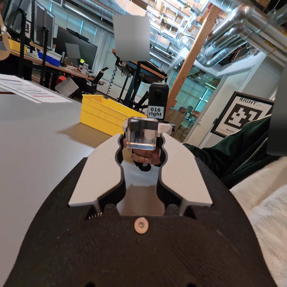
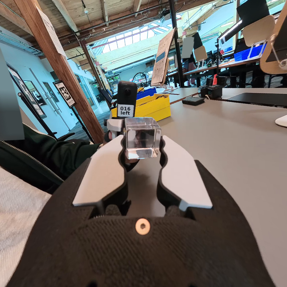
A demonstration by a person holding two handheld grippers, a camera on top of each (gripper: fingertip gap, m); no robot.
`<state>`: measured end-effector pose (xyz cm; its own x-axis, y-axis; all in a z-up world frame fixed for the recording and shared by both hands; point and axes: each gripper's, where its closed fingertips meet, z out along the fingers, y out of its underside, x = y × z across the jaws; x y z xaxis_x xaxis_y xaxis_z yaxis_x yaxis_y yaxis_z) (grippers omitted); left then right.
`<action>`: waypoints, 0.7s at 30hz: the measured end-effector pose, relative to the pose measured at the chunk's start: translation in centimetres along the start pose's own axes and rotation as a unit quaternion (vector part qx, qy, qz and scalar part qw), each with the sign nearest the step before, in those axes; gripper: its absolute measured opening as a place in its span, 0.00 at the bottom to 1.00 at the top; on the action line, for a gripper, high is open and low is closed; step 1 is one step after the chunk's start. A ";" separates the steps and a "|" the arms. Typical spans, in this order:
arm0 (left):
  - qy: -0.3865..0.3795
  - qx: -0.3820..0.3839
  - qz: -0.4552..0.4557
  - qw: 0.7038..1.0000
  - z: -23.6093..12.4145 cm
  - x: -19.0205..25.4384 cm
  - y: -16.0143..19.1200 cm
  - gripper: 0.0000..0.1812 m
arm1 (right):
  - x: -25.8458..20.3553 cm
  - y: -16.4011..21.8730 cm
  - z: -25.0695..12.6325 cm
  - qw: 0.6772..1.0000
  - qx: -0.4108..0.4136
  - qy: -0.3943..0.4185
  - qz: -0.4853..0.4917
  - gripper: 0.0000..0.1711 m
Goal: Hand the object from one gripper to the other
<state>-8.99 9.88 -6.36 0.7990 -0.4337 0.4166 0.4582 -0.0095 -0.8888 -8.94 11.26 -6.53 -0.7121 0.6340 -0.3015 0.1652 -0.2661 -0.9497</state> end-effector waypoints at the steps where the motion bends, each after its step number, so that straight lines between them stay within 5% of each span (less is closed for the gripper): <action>1: -0.002 0.004 -0.003 1.000 -0.1 -0.1 -0.1 0.25 | 0.1 -0.2 -0.1 1.000 0.003 0.001 0.000 0.25; 9: -0.019 0.009 -0.030 0.999 -0.6 -1.2 -0.3 0.22 | 0.3 -0.1 -0.2 0.999 -0.009 0.016 -0.033 0.24; 13: 0.017 -0.005 -0.143 0.990 -0.9 -1.6 0.3 0.16 | 0.4 0.3 -0.2 0.997 -0.024 0.030 -0.060 0.25; 18: 0.127 0.013 -0.363 0.923 -1.0 -1.6 1.0 0.26 | 0.5 1.5 0.1 0.985 -0.072 0.054 -0.149 0.25; 21: 0.149 -0.010 -0.410 0.900 -0.7 -1.2 1.9 0.30 | 0.1 2.2 0.5 0.970 -0.098 0.058 -0.214 0.24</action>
<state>-9.34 9.76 -8.65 0.0551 -0.4956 0.8668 0.8363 -0.4514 -0.3112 -8.99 10.42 -8.65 -0.6645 0.7364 0.1270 0.0068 0.1759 -0.9844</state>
